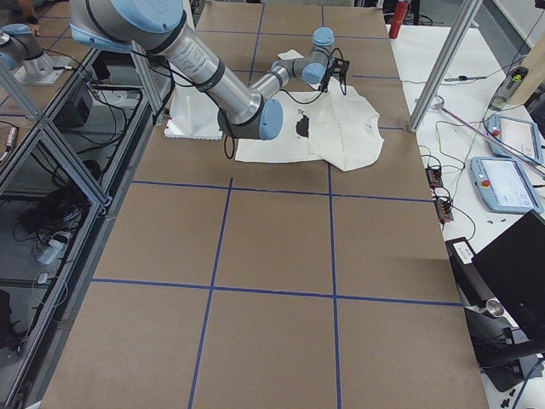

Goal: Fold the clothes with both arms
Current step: 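Grasp the sleeve cuff with the right gripper and fold it across the shirt chest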

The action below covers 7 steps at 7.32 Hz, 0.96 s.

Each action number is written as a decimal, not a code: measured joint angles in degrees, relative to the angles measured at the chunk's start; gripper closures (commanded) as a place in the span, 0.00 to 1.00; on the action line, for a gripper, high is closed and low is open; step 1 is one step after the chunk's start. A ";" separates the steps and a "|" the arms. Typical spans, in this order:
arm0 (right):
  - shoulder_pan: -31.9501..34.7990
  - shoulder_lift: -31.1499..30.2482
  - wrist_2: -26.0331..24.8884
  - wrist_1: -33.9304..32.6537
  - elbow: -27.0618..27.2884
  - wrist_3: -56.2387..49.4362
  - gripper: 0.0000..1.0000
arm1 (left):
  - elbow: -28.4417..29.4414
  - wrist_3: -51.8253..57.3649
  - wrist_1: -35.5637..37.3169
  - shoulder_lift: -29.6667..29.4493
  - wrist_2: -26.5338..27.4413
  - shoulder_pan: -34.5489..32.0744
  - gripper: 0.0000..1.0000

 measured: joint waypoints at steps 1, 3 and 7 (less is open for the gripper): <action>-1.79 1.58 -3.67 0.85 -2.03 0.35 0.18 | -0.02 0.00 -0.02 0.00 -0.02 0.00 0.00; -4.34 4.96 -7.49 1.62 -4.97 0.58 0.01 | -0.01 -0.33 0.01 -0.05 -0.52 0.20 0.00; 1.04 -0.28 -1.09 0.28 3.56 0.52 0.00 | 7.12 -19.01 -12.47 -0.73 0.12 12.53 0.00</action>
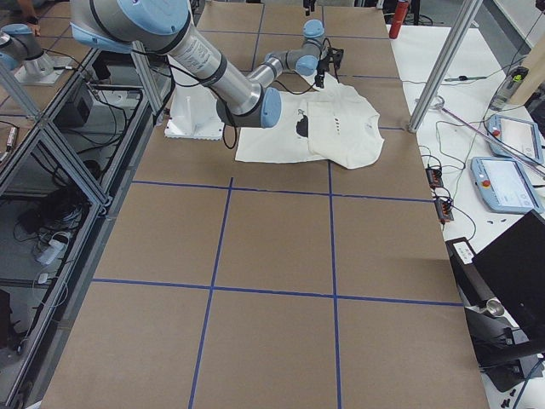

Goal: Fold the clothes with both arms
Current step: 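Grasp the sleeve cuff with the right gripper and fold it across the shirt chest, then release the folded sleeve with the right gripper while the left gripper grasps the other cuff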

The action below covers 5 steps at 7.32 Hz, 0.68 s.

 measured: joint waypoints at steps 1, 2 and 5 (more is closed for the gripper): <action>3.35 -6.95 4.77 -1.53 8.97 -0.21 0.00 | 4.21 -4.44 -4.55 -0.12 0.38 2.08 0.00; 5.87 -13.06 7.33 -2.02 15.36 -1.15 0.00 | 6.96 -9.38 -7.50 -0.48 0.79 3.80 0.00; 8.93 -21.39 8.84 -1.81 20.00 -7.81 0.00 | 7.96 -27.84 -13.26 -1.36 4.27 12.74 0.01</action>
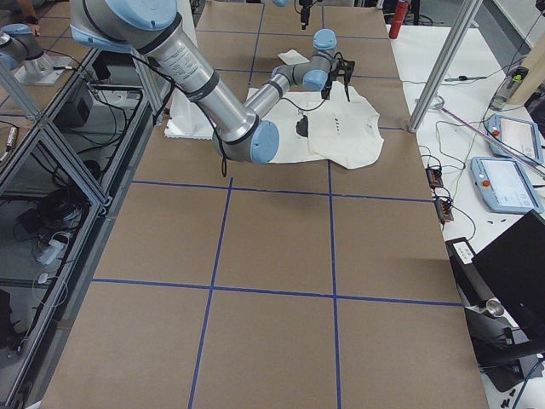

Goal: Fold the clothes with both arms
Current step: 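Release the folded sleeve with the right gripper while the left gripper grasps the other cuff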

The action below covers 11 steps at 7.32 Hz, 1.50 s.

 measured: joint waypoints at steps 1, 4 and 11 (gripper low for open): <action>0.11 -0.71 0.00 0.04 0.10 -0.79 0.00 | -0.23 -4.82 -2.17 -0.01 1.57 2.83 0.01; -0.04 -1.34 -0.31 0.15 -0.09 -1.24 0.00 | -0.73 -10.77 -3.80 0.20 3.47 7.88 0.11; -1.29 -1.73 -1.17 1.84 -0.25 -0.83 0.00 | -3.55 -11.91 -3.64 3.17 8.39 9.25 0.29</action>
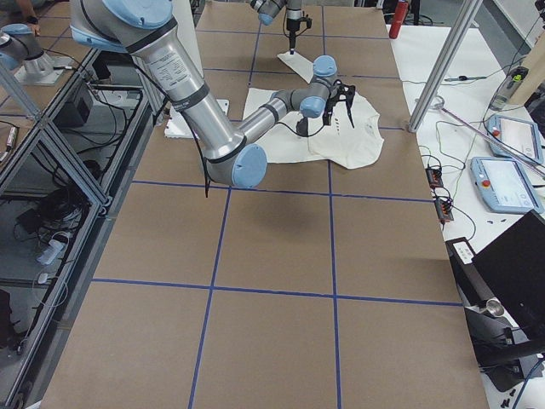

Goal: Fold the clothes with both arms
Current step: 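Release the folded sleeve with the right gripper while the left gripper grasps the other cuff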

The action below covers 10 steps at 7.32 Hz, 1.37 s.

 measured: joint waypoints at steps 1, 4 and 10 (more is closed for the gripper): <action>-0.11 -0.12 -0.24 0.03 0.00 0.00 0.00 | 0.03 0.02 0.02 0.10 0.70 0.05 0.56; -0.26 -0.35 -0.52 0.08 0.00 0.00 0.00 | -0.03 -0.17 0.17 0.16 1.08 0.32 1.00; -0.52 -0.45 -0.92 0.11 0.07 -0.09 0.00 | -4.91 -0.62 -0.39 -0.75 -7.30 0.38 1.00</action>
